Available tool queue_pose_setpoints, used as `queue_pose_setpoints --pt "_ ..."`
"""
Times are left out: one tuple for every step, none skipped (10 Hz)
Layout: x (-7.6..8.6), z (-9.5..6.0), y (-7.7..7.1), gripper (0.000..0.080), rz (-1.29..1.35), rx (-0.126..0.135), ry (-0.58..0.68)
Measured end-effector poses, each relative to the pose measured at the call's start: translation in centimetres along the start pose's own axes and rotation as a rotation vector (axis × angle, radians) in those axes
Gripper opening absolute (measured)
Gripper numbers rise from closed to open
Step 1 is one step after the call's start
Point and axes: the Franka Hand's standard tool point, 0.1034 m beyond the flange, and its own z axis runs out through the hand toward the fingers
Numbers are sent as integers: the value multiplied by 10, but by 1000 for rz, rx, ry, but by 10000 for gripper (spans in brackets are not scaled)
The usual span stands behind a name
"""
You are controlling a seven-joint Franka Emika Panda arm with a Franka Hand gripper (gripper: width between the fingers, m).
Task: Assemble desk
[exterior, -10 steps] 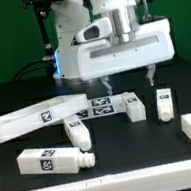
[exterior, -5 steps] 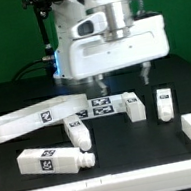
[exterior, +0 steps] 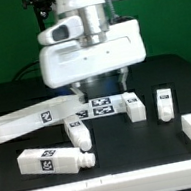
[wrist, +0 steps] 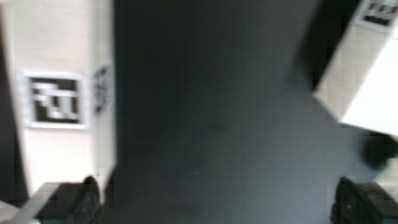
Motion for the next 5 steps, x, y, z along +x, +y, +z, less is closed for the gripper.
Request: queue_pose_setpoints --pt "-1 0 2 649 4 -1 -1" --pt "-1 1 3 649 5 -1 -2" --pt "-4 4 20 649 -19 -5 -9" --pt "-1 6 32 649 -13 -7 -10" --pt "-2 10 45 649 -44 -11 -12"
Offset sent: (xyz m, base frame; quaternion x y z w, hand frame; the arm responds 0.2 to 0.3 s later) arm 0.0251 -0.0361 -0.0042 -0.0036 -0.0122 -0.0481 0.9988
